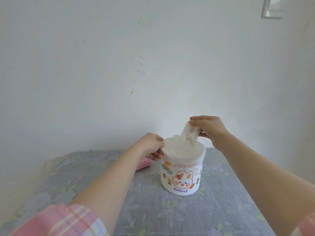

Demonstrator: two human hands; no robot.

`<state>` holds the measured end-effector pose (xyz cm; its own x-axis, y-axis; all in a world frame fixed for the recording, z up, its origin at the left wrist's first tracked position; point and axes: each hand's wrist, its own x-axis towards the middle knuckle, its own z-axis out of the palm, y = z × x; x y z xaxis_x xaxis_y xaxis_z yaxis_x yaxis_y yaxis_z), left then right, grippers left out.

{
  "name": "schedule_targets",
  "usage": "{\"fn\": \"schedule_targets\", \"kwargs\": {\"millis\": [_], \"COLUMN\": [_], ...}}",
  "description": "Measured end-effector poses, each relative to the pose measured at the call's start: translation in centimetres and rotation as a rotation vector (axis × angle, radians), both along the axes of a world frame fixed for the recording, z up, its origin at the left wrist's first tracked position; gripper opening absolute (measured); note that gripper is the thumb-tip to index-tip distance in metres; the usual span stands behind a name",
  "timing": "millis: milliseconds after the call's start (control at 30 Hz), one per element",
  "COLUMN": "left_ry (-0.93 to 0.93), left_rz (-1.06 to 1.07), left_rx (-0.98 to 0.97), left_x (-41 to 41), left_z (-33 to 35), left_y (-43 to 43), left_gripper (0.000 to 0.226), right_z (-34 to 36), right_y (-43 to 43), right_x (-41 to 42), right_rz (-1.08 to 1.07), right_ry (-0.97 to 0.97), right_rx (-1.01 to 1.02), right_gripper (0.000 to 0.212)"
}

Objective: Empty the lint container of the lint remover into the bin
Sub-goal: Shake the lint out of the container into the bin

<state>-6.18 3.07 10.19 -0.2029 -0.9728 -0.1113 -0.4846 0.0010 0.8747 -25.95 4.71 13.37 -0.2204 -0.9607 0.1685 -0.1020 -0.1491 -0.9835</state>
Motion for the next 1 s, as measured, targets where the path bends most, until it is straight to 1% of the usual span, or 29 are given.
{"fn": "schedule_targets", "kwargs": {"millis": [100, 400, 533, 667, 867, 933, 1000], "left_ry": [0.01, 0.015, 0.021, 0.026, 0.036, 0.04, 0.038], "left_rz": [0.004, 0.009, 0.008, 0.009, 0.01, 0.008, 0.007], "left_rx": [-0.005, -0.015, -0.014, -0.016, -0.013, -0.01, -0.012], "left_x": [-0.1, -0.2, -0.2, -0.2, -0.2, -0.2, -0.2], "left_z": [0.0, 0.0, 0.1, 0.0, 0.0, -0.1, -0.1], "left_y": [0.1, 0.2, 0.3, 0.3, 0.1, 0.1, 0.1], "left_gripper": [0.046, 0.046, 0.044, 0.044, 0.046, 0.045, 0.044], "right_z": [0.4, 2.2, 3.1, 2.1, 1.7, 2.1, 2.6], "right_y": [0.0, 0.4, 0.8, 0.6, 0.5, 0.5, 0.5], "right_x": [0.1, 0.5, 0.6, 0.8, 0.8, 0.7, 0.6], "right_rz": [-0.011, -0.005, 0.083, 0.061, 0.045, 0.062, 0.106], "right_ry": [0.017, 0.021, -0.116, 0.015, 0.019, -0.003, -0.075], "right_rx": [-0.022, -0.114, -0.163, -0.149, -0.14, -0.151, -0.156], "right_gripper": [0.026, 0.029, 0.031, 0.03, 0.03, 0.029, 0.026]}}
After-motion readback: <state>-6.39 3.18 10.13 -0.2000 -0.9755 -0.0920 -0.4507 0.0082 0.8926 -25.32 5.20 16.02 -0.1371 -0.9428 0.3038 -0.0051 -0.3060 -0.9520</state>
